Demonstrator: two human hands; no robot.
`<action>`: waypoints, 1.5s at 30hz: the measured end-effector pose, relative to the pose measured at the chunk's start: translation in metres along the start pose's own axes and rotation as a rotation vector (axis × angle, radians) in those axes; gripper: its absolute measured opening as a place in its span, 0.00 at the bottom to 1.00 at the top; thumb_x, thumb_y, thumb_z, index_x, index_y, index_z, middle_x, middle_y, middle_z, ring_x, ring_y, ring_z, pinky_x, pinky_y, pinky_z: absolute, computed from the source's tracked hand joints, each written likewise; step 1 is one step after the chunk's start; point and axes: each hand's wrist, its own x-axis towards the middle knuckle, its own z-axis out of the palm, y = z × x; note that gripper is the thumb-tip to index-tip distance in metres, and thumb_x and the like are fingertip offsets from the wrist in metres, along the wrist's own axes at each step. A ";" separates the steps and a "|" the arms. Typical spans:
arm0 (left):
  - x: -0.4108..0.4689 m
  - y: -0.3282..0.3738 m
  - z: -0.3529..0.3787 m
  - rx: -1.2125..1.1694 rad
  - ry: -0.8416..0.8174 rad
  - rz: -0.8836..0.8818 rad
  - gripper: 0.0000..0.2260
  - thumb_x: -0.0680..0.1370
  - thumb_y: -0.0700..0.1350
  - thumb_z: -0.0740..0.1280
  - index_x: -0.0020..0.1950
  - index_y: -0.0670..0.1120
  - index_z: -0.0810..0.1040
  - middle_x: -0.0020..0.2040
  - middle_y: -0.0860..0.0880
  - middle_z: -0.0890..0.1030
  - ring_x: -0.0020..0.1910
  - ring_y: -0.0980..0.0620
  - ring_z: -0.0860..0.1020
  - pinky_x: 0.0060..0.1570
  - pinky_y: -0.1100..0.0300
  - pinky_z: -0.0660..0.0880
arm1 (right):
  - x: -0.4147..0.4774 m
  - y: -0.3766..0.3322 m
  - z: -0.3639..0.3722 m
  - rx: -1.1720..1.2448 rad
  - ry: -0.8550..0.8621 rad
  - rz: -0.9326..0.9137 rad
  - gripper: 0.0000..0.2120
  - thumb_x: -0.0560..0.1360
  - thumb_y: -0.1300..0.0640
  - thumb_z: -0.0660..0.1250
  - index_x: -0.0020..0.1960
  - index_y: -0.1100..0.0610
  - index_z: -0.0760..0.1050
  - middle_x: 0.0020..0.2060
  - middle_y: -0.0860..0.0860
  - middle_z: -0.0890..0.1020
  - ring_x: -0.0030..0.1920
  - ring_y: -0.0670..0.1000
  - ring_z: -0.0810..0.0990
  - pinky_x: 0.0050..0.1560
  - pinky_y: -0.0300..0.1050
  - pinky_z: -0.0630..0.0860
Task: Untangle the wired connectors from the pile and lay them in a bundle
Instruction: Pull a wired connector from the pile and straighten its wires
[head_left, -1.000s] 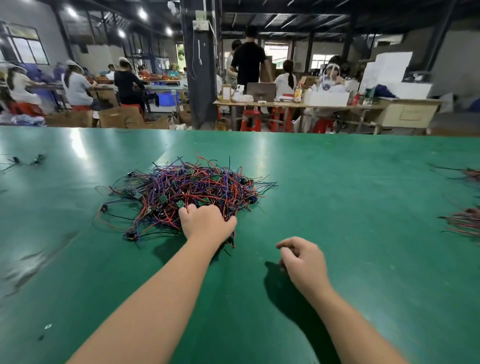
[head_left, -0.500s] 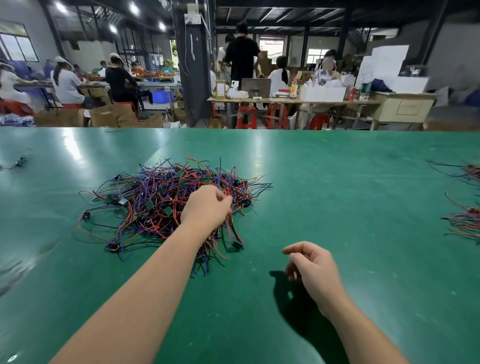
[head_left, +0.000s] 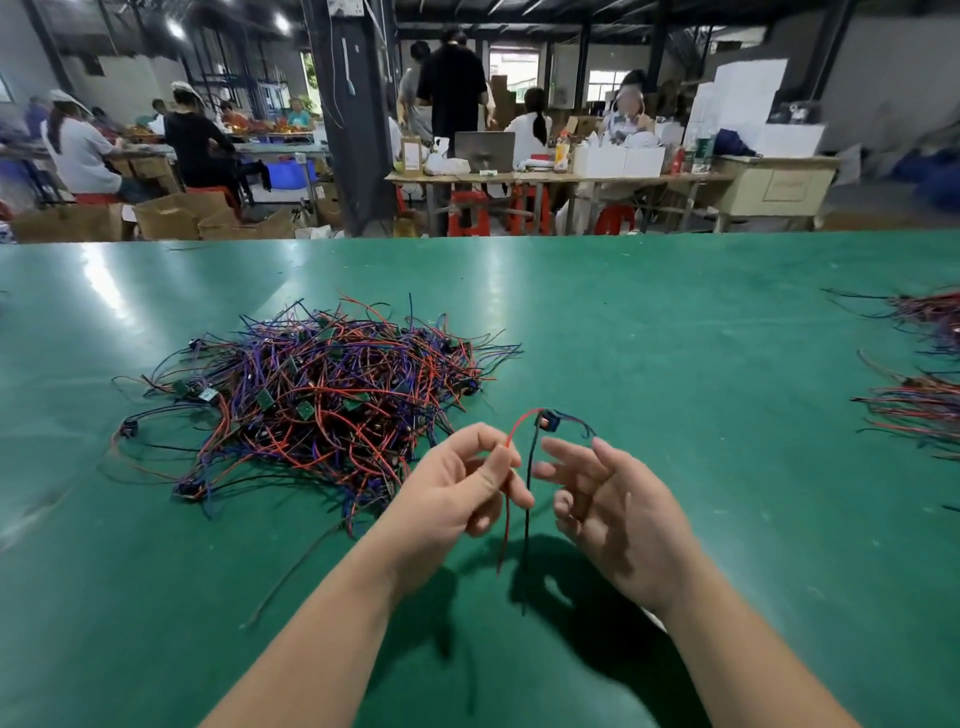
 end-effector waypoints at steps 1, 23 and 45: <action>-0.002 -0.004 0.002 0.008 -0.048 -0.028 0.08 0.75 0.49 0.63 0.44 0.44 0.70 0.31 0.49 0.80 0.20 0.59 0.64 0.22 0.70 0.62 | 0.000 -0.001 0.001 0.056 -0.009 -0.004 0.19 0.69 0.48 0.63 0.50 0.60 0.81 0.41 0.57 0.83 0.27 0.46 0.73 0.29 0.35 0.74; -0.014 -0.020 0.013 0.048 0.037 -0.289 0.12 0.67 0.51 0.74 0.47 0.47 0.86 0.44 0.46 0.85 0.37 0.53 0.81 0.39 0.60 0.79 | -0.003 0.012 0.003 -0.390 0.149 -0.129 0.12 0.56 0.52 0.76 0.28 0.58 0.77 0.25 0.55 0.75 0.23 0.48 0.70 0.25 0.36 0.68; -0.013 -0.014 0.002 -0.096 -0.336 -0.604 0.06 0.74 0.45 0.67 0.48 0.51 0.84 0.41 0.49 0.84 0.35 0.57 0.76 0.37 0.68 0.72 | 0.029 -0.025 -0.028 -0.089 0.484 -0.175 0.06 0.72 0.60 0.71 0.39 0.59 0.77 0.24 0.50 0.79 0.23 0.44 0.77 0.22 0.31 0.69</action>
